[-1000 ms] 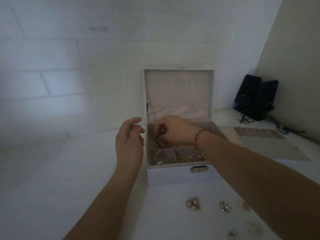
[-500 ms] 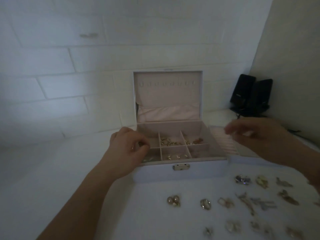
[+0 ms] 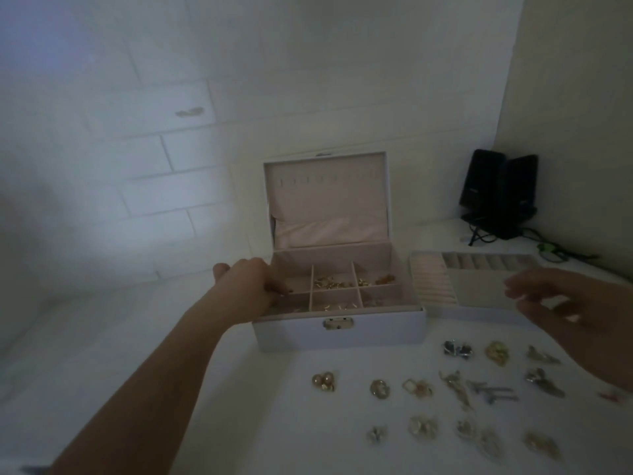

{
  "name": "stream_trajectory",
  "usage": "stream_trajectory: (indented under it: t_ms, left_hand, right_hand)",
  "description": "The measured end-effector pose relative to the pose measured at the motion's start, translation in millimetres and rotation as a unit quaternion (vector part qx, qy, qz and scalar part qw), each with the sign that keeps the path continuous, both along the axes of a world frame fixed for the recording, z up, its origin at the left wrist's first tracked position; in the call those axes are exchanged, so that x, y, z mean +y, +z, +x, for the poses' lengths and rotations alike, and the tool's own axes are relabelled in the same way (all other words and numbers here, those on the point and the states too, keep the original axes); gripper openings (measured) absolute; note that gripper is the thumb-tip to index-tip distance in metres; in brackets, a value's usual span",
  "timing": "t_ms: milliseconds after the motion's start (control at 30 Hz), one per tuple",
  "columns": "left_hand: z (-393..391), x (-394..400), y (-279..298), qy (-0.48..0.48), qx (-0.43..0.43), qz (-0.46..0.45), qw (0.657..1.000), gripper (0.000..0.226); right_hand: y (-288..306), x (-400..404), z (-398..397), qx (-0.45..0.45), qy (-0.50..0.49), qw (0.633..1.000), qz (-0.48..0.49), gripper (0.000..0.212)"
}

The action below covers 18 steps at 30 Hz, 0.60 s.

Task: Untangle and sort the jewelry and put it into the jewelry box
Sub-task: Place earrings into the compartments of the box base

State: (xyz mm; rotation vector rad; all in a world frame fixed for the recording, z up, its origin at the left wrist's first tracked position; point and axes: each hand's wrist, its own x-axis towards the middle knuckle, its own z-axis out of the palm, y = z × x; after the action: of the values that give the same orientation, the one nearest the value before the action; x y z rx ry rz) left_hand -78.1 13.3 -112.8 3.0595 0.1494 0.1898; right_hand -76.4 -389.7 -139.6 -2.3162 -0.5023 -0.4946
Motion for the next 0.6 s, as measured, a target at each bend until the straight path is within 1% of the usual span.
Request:
stream_trajectory:
  t_ms: [133,200,233,267,333,367,400,433,467,500,533,567,600]
  left_hand:
    - [-16,14,-4,-0.060,0.002,-0.063,0.996,0.027]
    - [-18,22,-8,-0.095,0.037,-0.072,0.992,0.027]
    - [-17,27,-11,-0.104,0.068,-0.075,0.989,0.024]
    - [-17,30,-10,-0.109,0.099,-0.084,0.986,0.026]
    - [-18,34,-6,-0.113,0.141,-0.119,0.976,0.053]
    - [-19,32,-5,-0.116,0.157,-0.112,0.974,0.066]
    - [-22,28,-2,-0.122,0.171,-0.079,0.975,0.075]
    - [-25,23,-1,-0.124,0.173,-0.025,0.977,0.077]
    - [-30,16,0,-0.126,0.164,0.035,0.978,0.073]
    - [-33,9,-1,-0.130,0.149,0.083,0.977,0.070]
    - [-36,4,-2,-0.137,0.122,0.118,0.976,0.072]
    - [-36,1,-6,-0.145,0.088,0.138,0.976,0.075]
    - [-36,-3,-8,-0.161,0.051,0.138,0.976,0.073]
  right_hand:
    - [1,0,-1,0.005,-0.002,1.000,-0.010,0.040]
    - [1,1,-2,0.006,0.002,1.000,-0.011,0.039]
    - [0,2,-3,0.001,0.004,1.000,-0.013,0.039]
    - [-1,2,-3,-0.003,0.002,1.000,-0.014,0.040]
    - [-1,1,-3,-0.007,-0.006,1.000,-0.008,0.040]
    - [-1,-1,-2,-0.007,-0.015,1.000,-0.006,0.040]
    - [-2,-4,-1,-0.004,-0.024,1.000,-0.002,0.041]
    - [-3,-7,1,0.000,-0.035,0.999,0.002,0.042]
    - [-4,-9,3,0.004,-0.044,0.999,0.005,0.044]
    - [-6,-12,6,0.007,-0.050,0.999,0.007,0.045]
    - [-8,-14,7,0.010,-0.053,0.998,0.009,0.046]
    - [-9,-15,8,0.010,-0.055,0.998,0.011,0.047]
    - [-9,-15,8,0.009,-0.057,0.998,0.011,0.048]
